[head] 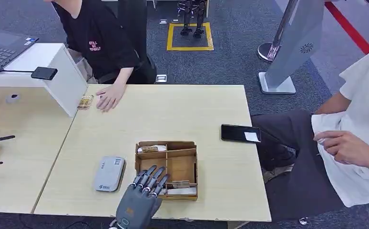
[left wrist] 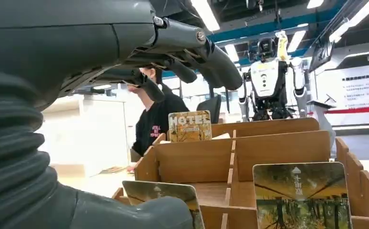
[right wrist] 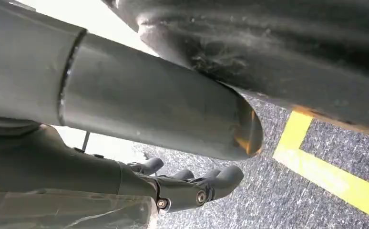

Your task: Pass the card to the sensor for recognition and then transmit it.

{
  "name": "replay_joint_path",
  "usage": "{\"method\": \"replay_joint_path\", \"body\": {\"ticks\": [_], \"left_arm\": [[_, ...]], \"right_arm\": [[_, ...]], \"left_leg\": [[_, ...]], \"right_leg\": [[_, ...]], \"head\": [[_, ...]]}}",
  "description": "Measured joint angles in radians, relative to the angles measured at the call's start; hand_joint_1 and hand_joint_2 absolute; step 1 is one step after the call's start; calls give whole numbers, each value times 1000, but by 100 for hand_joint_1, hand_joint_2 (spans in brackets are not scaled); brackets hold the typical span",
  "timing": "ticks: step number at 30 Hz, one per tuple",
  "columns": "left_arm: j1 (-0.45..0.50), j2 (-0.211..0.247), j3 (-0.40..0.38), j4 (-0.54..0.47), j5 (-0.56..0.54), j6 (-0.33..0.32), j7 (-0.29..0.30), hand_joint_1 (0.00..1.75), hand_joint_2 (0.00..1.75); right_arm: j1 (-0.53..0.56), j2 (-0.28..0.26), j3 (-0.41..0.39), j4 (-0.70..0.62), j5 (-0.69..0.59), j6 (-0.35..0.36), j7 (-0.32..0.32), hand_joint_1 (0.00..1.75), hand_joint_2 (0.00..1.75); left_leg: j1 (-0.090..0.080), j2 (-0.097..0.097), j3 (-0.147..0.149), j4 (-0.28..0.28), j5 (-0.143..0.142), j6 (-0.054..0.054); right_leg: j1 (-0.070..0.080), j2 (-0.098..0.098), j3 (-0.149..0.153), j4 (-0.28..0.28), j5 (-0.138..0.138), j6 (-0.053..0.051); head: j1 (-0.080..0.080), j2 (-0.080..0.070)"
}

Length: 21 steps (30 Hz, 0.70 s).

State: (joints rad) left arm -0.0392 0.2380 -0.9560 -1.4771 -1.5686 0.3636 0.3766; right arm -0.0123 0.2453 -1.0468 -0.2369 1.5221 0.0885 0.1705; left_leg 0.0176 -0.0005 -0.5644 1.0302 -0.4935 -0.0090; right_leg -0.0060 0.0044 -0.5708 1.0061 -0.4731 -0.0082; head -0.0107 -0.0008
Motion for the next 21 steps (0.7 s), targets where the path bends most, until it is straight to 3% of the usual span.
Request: {"method": "replay_joint_path", "body": {"ticks": [12,18,21], "left_arm": [[-5,43,3,7,0,-87,-127,35,175],[-6,61,5,7,0,-106,-136,38,175],[-8,69,6,7,0,-81,-88,35,175]], "right_arm": [[0,0,0,0,17,1,3,0,0],[0,-1,0,0,18,2,3,0,0],[0,-1,0,0,18,1,3,0,0]], "left_leg": [[0,0,0,0,0,0],[0,0,0,0,0,0],[0,0,0,0,0,0]], "right_leg": [[0,0,0,0,0,0],[0,0,0,0,0,0],[0,0,0,0,0,0]], "head": [[0,0],[0,0],[0,0]]}}
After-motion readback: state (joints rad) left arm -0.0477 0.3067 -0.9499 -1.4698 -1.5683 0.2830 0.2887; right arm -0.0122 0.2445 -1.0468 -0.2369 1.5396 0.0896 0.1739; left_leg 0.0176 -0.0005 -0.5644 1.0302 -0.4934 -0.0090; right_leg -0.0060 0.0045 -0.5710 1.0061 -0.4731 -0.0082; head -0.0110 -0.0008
